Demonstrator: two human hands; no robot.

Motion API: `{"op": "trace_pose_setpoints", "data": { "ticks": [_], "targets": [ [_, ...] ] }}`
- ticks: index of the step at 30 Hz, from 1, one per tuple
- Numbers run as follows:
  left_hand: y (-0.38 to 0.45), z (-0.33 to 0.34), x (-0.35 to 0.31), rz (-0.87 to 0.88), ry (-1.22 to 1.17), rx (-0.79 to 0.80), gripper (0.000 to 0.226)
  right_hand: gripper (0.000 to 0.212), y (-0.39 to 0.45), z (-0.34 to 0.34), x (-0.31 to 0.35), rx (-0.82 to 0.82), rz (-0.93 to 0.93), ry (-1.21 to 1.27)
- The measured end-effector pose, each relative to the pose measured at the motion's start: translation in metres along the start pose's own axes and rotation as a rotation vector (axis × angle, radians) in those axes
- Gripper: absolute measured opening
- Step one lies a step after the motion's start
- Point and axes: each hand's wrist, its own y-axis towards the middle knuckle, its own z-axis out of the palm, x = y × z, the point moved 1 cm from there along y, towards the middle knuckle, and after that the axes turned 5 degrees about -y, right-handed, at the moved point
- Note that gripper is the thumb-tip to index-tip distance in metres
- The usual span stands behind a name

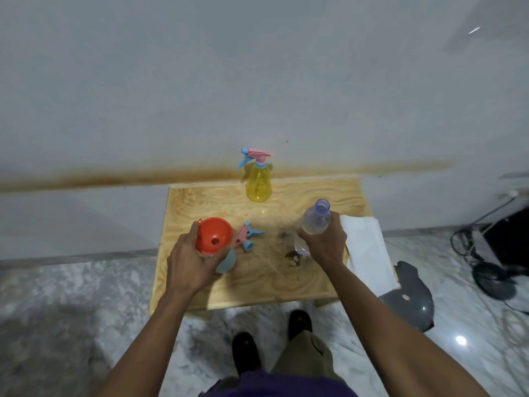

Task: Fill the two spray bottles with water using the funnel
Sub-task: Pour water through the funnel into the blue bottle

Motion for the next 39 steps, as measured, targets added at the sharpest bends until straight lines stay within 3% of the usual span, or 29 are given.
{"op": "trace_pose_setpoints", "data": {
  "ticks": [16,20,24,30,36,39],
  "targets": [
    [0.001,0.001,-0.001,-0.001,0.001,0.003,0.101,0.06,0.014,0.003,-0.034,0.021,0.068,0.043],
    [-0.001,-0.001,-0.003,-0.011,-0.016,0.001,0.102,0.072,0.01,0.001,-0.039,0.063,0.064,0.065],
    [-0.001,-0.001,-0.006,-0.007,-0.042,-0.015,0.102,0.092,-0.014,0.005,-0.055,-0.015,0.251,0.134],
    [-0.004,-0.007,-0.007,-0.011,-0.084,-0.046,0.105,0.069,-0.059,0.015,-0.072,-0.056,0.114,0.076],
    [-0.026,-0.017,-0.049,0.25,-0.072,-0.254,0.102,0.087,-0.037,-0.001,-0.041,-0.088,0.019,0.131],
    [-0.032,0.005,-0.073,0.399,-0.033,-0.191,0.098,0.082,-0.024,-0.006,-0.028,-0.093,0.0,0.18]
  ]
}}
